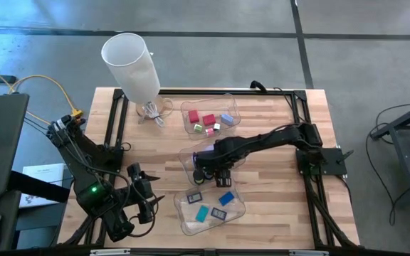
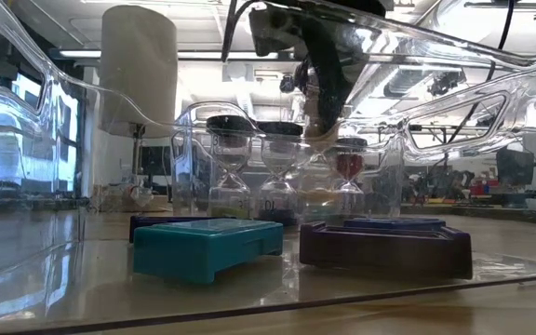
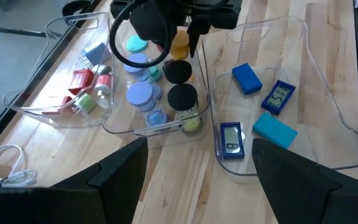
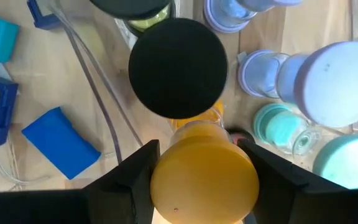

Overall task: Pick & Place Office items
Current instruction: Put the yellow hourglass into the middle transparent bin, then return to Home Position

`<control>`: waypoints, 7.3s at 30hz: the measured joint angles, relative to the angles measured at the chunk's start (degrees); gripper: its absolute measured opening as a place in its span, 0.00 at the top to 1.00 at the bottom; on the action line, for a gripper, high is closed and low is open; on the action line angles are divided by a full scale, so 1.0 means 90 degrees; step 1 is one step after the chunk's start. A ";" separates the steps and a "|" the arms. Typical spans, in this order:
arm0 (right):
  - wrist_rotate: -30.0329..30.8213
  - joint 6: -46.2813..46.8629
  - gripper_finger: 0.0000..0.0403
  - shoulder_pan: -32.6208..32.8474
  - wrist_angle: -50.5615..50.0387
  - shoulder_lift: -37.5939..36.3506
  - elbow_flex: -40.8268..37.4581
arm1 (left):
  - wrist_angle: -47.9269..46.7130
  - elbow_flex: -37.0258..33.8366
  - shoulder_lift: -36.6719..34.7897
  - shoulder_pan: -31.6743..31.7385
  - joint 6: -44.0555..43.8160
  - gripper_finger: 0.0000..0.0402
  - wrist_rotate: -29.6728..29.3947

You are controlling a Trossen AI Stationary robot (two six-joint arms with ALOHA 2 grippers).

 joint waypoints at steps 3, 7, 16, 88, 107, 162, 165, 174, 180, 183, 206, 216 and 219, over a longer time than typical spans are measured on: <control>-0.0003 0.0000 0.54 -0.0004 0.0017 0.0000 0.0000 | 0.0000 0.0000 0.0000 0.0001 0.0000 0.30 0.0000; -0.0034 -0.0002 0.54 0.0002 0.0123 0.0000 -0.0080 | 0.0001 0.0000 0.0000 0.0000 0.0000 0.30 0.0000; -0.0155 -0.0005 0.54 -0.0032 0.0465 -0.0002 -0.0469 | 0.0002 0.0000 0.0000 -0.0027 0.0002 0.30 -0.0002; -0.0495 -0.0138 0.38 -0.0066 0.0357 -0.0365 -0.0459 | 0.0102 -0.0005 0.0007 -0.0027 0.0191 0.30 0.0005; -0.1089 0.1017 0.41 0.0459 -0.0828 -0.1189 -0.0455 | 0.0141 -0.0007 0.0000 0.0297 0.0452 0.33 -0.0010; -0.0008 -0.0595 1.00 0.1082 0.6608 -1.0641 -0.8729 | 0.4784 -0.4179 -0.4280 0.3547 0.5974 1.00 0.3357; -0.0049 -0.0458 1.00 0.0752 0.6610 -1.0869 -0.9021 | 0.5816 -0.5086 -0.4837 0.3553 0.6083 1.00 0.3660; -0.0345 -0.0776 1.00 0.0629 0.8084 -1.1189 -1.0341 | 0.7418 -0.6915 -0.6143 0.3577 0.6023 1.00 0.3743; -0.0362 -0.0810 1.00 0.0631 0.8656 -1.1219 -1.0835 | 0.7950 -0.7560 -0.6490 0.3577 0.6016 1.00 0.3743; -0.0384 -0.0779 1.00 0.0631 0.8798 -1.1229 -1.1044 | 0.8110 -0.7804 -0.6548 0.3577 0.6025 1.00 0.3743; -0.0339 -0.0476 1.00 0.0627 0.8880 -1.1264 -1.1332 | 1.0111 -0.9395 -0.6741 0.3577 0.6335 1.00 0.3988; -0.0322 -0.0476 1.00 0.0631 0.8881 -1.1264 -1.1334 | 0.8834 -0.9408 -0.8331 0.3577 0.6531 1.00 0.3619; -0.0324 -0.0545 1.00 0.0630 0.8878 -1.1261 -1.1334 | 0.8192 -0.9413 -0.8941 0.3577 0.6404 1.00 0.3629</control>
